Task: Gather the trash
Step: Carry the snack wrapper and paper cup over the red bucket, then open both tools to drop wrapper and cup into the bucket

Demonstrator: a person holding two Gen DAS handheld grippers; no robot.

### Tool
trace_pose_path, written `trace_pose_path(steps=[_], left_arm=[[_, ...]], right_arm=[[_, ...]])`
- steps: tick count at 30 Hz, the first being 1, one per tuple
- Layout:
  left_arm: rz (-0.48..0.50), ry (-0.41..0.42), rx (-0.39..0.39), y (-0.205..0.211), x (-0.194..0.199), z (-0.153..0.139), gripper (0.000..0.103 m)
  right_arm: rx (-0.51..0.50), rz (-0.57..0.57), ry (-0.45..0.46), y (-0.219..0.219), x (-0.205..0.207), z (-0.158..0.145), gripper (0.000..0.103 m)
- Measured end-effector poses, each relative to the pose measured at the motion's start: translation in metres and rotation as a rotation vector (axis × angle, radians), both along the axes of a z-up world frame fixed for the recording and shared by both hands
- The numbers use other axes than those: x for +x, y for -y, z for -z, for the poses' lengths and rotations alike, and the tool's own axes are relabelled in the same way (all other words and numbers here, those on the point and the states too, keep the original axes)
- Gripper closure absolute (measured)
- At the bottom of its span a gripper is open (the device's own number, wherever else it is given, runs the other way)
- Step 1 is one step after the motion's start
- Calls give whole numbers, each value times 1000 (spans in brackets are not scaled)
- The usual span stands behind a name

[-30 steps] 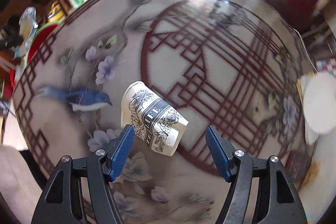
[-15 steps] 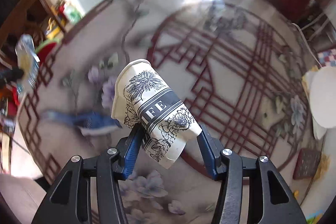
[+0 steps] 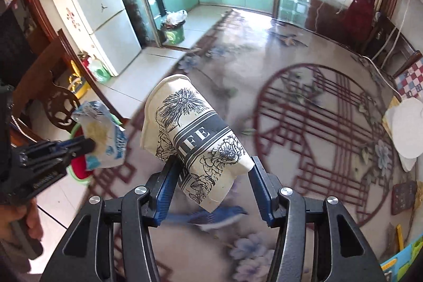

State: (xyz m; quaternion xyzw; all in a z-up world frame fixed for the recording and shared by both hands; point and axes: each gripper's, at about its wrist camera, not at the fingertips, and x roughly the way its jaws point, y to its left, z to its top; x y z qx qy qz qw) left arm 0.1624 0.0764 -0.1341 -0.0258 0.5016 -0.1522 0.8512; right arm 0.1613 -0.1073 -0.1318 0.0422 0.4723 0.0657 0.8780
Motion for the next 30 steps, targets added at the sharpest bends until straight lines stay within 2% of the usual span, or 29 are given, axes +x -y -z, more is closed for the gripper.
trace_pose_path(steps=[6, 15, 23, 28, 29, 30], left_arm=[[-96, -11, 17, -68, 12, 11, 94], [-274, -83, 62, -177, 20, 42, 94], [-300, -127, 53, -212, 22, 59, 94], [-281, -130, 45, -217, 28, 62, 94], [-280, -130, 40, -218, 30, 62, 91], [-284, -128, 39, -220, 31, 62, 80]], right_arm=[[77, -91, -18, -89, 25, 8, 51], [107, -235, -91, -220, 67, 46, 51], [80, -323, -141, -289, 86, 75, 50], [72, -336, -149, -306, 92, 81, 50], [70, -342, -149, -308, 92, 81, 50], [68, -349, -152, -311, 93, 83, 50]])
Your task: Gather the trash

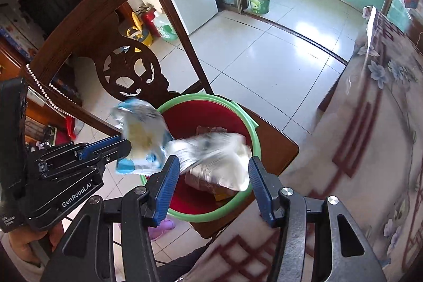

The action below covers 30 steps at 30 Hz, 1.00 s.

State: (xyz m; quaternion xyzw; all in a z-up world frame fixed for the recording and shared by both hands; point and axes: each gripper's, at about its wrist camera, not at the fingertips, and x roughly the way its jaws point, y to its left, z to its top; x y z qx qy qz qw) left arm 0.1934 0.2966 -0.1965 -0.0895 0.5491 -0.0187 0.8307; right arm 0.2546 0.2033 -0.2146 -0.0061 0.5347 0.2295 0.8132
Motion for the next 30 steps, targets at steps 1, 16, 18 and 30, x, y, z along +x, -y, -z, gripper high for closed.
trace_pose_path(steps=[1, 16, 18, 30], left_arm=[[-5, 4, 1, -1, 1, 0, 71], [-60, 330, 26, 17, -23, -89, 12], [-52, 410, 15, 27, -30, -109, 4], [83, 727, -113, 87, -65, -185, 0]], right_arm=[[1, -5, -2, -1, 1, 1, 49], [-65, 233, 300, 68, -46, -98, 23], [-63, 287, 360, 81, -56, -121, 18], [-82, 544, 601, 153, -121, -209, 16]])
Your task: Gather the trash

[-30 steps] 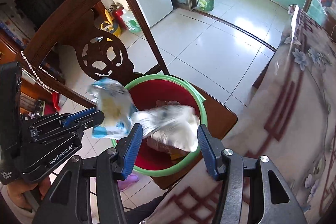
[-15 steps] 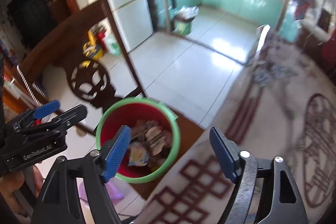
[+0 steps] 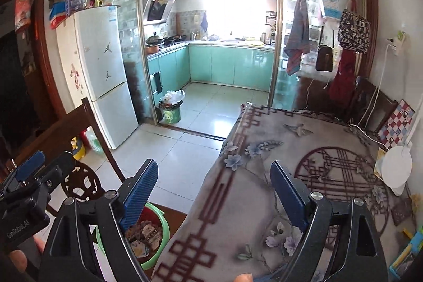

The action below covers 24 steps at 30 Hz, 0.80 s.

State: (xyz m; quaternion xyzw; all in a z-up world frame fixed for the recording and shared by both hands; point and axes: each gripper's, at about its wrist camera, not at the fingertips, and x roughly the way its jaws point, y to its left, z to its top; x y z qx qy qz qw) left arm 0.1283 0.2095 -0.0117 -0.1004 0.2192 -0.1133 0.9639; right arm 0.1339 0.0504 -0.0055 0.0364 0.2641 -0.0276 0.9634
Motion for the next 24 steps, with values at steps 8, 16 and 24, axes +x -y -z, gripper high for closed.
trace_pose_path(steps=[8, 16, 24], left_arm=[[-38, 133, 59, 17, -27, -15, 0], [-79, 116, 51, 23, -41, -20, 0], [-190, 76, 110, 48, -86, -12, 0]], right_arm=[[-52, 116, 57, 28, -34, -18, 16], [-20, 85, 104, 34, -66, -29, 15], [-1, -16, 61, 65, -91, -13, 15]])
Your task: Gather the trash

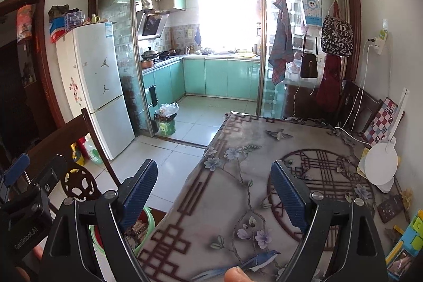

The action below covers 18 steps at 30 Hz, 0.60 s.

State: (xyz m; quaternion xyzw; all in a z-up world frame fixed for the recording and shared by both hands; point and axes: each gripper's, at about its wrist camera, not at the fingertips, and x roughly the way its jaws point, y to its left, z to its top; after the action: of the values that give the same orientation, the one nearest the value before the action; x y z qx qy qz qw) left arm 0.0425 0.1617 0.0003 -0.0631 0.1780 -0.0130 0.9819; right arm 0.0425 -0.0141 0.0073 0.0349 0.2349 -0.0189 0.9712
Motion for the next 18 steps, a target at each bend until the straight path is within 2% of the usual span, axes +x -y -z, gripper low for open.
trace_pose_path(steps=[5, 9, 18], left_arm=[[-64, -59, 11, 21, -17, 11, 0], [-90, -60, 43, 36, -31, 12, 0], [-122, -67, 57, 57, -47, 10, 0]], right_arm=[[-20, -23, -15, 27, -25, 9, 15], [-23, -28, -25, 49, -41, 13, 15], [-20, -32, -5, 71, -61, 5, 15]])
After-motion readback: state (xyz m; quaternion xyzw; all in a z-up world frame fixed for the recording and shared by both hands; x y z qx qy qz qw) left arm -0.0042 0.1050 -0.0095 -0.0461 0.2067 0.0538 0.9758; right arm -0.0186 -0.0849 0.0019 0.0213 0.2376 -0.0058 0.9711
